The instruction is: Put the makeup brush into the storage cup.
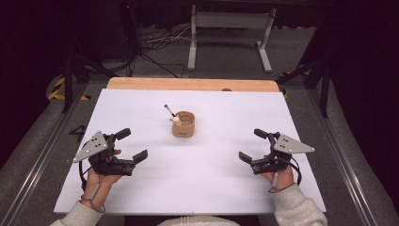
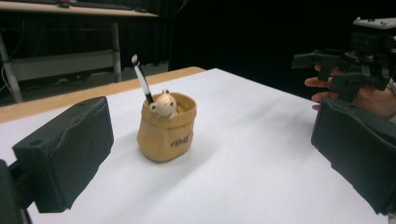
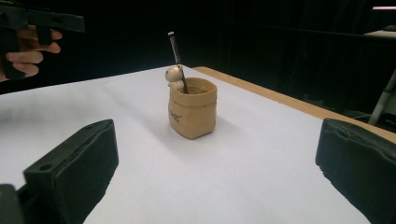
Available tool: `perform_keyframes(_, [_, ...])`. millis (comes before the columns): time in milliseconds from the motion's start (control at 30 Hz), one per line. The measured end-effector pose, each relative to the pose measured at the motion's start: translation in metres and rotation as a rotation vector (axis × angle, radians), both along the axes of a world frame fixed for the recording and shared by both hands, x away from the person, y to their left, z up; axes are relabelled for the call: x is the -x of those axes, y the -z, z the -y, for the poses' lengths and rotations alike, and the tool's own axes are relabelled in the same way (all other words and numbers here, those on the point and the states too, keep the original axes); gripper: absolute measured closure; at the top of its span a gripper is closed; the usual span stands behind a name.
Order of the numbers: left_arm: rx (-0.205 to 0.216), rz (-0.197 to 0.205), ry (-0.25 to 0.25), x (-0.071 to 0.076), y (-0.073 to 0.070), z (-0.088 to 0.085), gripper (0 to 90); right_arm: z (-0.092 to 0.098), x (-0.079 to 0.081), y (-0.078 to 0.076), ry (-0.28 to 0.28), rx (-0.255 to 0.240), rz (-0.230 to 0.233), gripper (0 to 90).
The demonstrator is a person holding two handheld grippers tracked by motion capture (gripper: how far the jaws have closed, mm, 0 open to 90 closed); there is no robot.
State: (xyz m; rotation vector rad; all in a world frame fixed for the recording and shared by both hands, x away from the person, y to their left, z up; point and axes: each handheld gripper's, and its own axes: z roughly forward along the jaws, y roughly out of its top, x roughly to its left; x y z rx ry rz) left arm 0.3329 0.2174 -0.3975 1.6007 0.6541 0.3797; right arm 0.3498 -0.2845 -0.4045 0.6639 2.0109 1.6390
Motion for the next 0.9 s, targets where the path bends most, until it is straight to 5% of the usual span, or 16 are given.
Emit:
perform_keyframes(733, [-0.037,-0.049,-0.012,0.005,0.039,-0.008,0.2,0.018,0.006,0.018,0.024,-0.003,-0.015,0.0])
perform_keyframes(900, [-0.015,-0.045,-0.020,0.007,0.048,-0.010,0.0,0.021,0.009,0.022,0.027,-0.008,0.004,0.0])
